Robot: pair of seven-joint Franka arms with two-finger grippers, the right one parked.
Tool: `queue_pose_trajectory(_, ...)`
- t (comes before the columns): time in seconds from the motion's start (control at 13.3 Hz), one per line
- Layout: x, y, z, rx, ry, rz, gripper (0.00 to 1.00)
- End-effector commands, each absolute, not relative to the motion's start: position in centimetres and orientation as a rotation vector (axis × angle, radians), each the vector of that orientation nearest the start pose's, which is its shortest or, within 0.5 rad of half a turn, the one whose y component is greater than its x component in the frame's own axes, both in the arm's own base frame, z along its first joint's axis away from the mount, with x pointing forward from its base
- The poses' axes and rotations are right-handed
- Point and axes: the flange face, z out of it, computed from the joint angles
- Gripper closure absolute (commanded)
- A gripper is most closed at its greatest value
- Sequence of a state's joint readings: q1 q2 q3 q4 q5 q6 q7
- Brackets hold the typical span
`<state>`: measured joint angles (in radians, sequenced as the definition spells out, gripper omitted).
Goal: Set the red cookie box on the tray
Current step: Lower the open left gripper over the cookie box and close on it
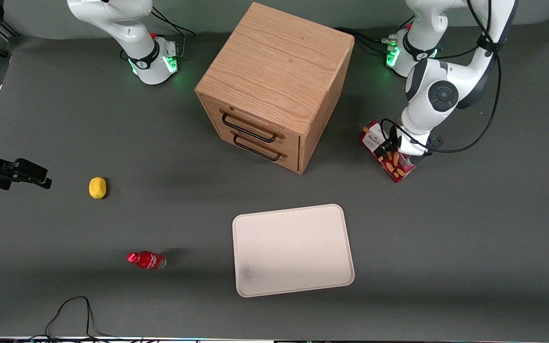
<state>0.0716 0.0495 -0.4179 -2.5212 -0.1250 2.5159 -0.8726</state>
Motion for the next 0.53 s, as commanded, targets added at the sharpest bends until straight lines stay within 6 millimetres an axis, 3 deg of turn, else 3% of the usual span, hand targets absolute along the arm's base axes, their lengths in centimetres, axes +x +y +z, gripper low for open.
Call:
queue_pose_trajectory(0.0,42.87,-15.54,24.72,-3.016,-1.021,0.152,0.82)
queue_pose_trajectory(0.07,42.81,-15.46,24.54,-3.014,-1.019,0.158,0.99)
queue_pose_trajectory(0.45,42.88,-15.51,24.4,-3.015,-1.011,0.167,1.0)
